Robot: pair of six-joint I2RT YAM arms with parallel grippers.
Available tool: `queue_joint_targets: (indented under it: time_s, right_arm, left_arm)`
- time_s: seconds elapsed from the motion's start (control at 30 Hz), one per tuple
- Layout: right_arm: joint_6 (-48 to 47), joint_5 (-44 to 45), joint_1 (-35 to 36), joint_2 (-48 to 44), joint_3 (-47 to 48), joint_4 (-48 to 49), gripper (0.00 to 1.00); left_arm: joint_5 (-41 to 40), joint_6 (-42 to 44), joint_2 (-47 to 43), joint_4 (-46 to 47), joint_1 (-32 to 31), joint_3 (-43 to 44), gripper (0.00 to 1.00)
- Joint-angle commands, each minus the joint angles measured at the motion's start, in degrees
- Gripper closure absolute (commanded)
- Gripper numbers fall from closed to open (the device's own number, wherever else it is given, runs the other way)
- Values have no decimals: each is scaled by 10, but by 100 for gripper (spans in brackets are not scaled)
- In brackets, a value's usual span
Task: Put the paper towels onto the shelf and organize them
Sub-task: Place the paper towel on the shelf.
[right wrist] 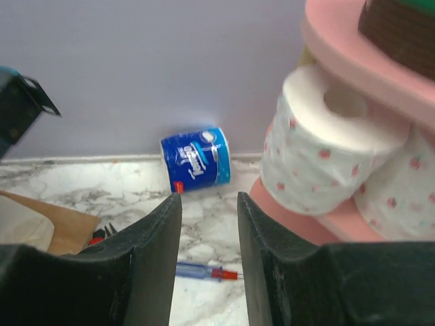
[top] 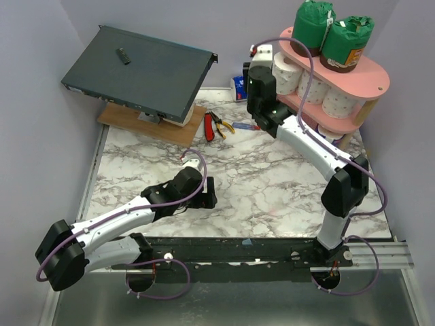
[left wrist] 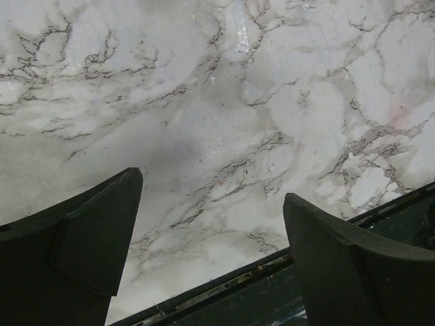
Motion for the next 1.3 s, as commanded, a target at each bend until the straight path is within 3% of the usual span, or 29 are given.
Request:
queue_joint_targets:
  time_s: [0.0, 0.4, 0.9, 1.27]
  right_arm:
    - [49, -23, -6, -39, -152, 213, 61]
    - [26, 1, -6, 25, -221, 366, 65]
    - [105, 14, -35, 111, -87, 205, 65]
    - [128, 7, -67, 120, -71, 158, 65]
  left_arm:
    - [-11, -2, -14, -7, -2, -2, 10]
    - [-34, -5, -20, -13, -2, 1, 9]
    - [-52, -9, -53, -30, -2, 1, 9]
    - [-53, -3, -53, -24, -1, -4, 9]
